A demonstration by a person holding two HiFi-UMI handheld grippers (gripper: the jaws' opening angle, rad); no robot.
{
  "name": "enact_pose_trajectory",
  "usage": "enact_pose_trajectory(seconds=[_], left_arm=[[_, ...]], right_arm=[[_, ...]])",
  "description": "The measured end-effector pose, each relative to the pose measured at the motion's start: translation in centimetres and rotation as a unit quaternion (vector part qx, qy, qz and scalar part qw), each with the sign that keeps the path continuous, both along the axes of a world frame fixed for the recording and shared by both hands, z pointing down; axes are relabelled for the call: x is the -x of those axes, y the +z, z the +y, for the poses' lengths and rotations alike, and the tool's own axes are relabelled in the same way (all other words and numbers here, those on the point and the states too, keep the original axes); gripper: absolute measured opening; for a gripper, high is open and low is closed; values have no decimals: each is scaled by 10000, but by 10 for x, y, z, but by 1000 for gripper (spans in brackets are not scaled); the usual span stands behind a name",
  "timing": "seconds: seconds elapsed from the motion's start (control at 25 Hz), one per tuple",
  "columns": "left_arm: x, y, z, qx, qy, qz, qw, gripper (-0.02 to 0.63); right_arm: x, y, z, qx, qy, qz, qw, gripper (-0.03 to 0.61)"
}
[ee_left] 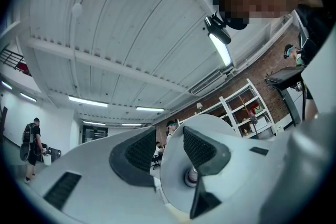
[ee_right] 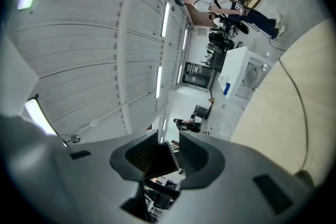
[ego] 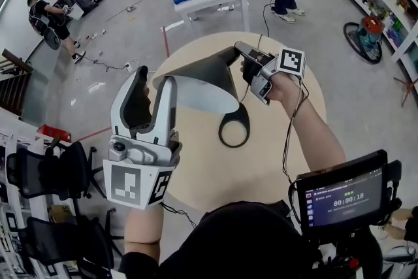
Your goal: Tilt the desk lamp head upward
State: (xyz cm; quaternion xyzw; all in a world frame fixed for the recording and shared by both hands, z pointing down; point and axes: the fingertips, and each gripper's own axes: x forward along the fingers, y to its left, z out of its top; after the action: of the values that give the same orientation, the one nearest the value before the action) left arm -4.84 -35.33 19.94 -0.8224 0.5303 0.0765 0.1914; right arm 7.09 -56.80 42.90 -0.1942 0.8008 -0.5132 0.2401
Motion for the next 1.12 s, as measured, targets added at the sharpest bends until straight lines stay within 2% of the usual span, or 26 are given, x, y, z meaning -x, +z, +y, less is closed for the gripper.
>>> enact_pose_trajectory(seconds=[0.76, 1.12], left_arm=[[0, 0, -1, -30, 104, 173, 9998, 170], [7, -2, -5, -29, 6, 289, 9996, 170]], right_arm=[[0, 2, 2, 13, -11, -35, 10000, 123], [-1, 3, 4, -14, -35, -59, 10000, 123]])
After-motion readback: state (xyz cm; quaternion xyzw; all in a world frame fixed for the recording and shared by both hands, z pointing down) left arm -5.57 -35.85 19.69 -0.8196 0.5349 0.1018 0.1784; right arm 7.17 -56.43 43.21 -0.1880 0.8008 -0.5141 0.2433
